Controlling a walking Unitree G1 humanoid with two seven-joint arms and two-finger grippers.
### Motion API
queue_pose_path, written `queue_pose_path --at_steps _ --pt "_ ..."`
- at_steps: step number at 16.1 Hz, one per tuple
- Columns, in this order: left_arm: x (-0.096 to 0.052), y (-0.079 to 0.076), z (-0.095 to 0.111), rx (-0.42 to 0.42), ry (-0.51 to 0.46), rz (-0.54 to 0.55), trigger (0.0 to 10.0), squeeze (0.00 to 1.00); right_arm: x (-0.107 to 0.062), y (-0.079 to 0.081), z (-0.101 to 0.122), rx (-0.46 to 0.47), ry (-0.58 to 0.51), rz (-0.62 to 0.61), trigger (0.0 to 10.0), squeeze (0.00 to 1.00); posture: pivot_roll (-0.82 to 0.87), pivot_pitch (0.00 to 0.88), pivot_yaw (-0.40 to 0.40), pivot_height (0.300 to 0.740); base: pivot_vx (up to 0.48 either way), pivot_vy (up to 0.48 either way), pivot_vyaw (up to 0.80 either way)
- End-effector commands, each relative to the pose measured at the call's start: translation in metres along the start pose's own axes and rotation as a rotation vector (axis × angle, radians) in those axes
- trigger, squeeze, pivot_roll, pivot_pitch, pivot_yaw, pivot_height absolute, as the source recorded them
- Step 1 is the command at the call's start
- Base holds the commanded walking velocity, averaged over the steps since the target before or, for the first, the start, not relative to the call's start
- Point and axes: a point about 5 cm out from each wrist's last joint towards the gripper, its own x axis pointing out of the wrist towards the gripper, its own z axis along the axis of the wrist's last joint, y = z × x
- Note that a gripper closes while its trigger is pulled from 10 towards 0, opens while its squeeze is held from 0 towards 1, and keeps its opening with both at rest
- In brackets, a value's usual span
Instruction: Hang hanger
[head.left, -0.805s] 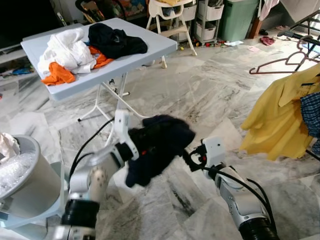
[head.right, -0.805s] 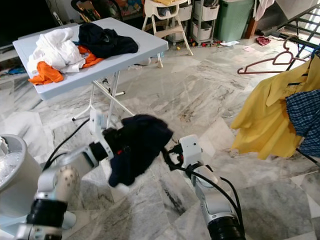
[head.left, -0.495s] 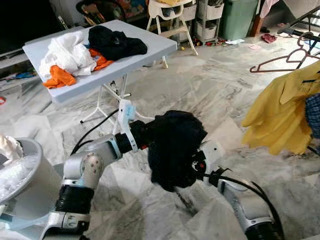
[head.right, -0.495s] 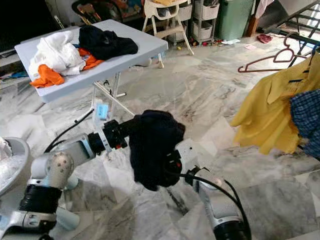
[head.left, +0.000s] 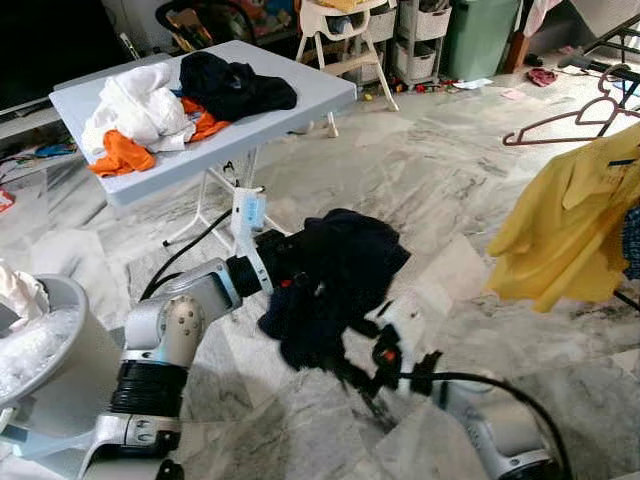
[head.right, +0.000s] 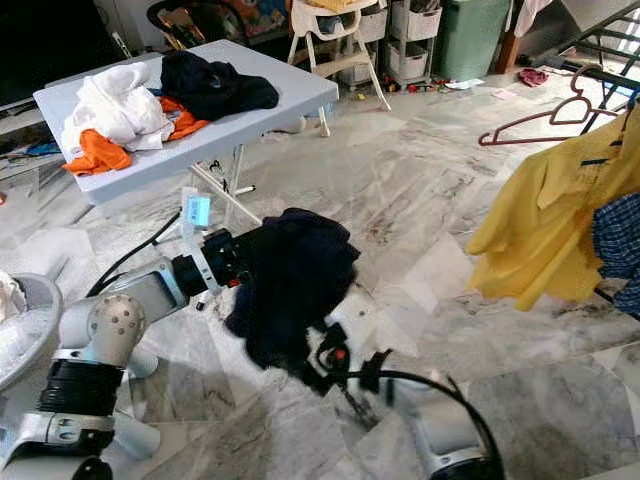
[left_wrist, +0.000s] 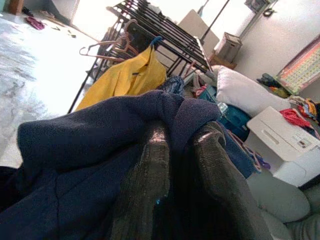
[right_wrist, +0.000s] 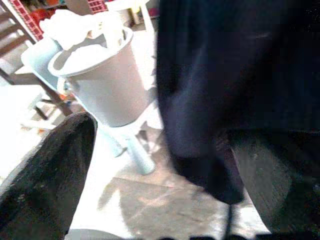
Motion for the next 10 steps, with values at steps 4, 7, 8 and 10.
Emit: queue_pose_path --at_steps 4,7,8,10 --pt "0.005 -0.003 0.010 0.004 -0.061 0.021 10.0 0.00 0.016 0.003 0.008 -0.022 -0.022 -0.044 10.0 0.00 -0.07 0.000 0.115 0.740 0.000 0.000 0.00" --pt "0.008 -0.010 0.014 -0.002 -0.083 0.010 10.0 0.00 0.022 -0.016 0.014 -0.064 -0.028 -0.254 10.0 0.00 -0.07 0.000 0.118 0.740 0.000 0.000 0.00" --pt "0.007 -0.010 0.019 -0.009 -0.113 0.020 10.0 0.00 0.018 -0.024 0.007 -0.095 0.038 -0.323 10.0 0.00 -0.07 0.000 0.117 0.740 0.000 0.000 0.00" --pt "0.004 -0.005 0.027 0.009 -0.143 0.066 10.0 0.00 0.009 -0.036 -0.002 -0.132 0.083 -0.429 10.0 0.00 -0.07 0.000 0.116 0.740 0.000 0.000 0.00"
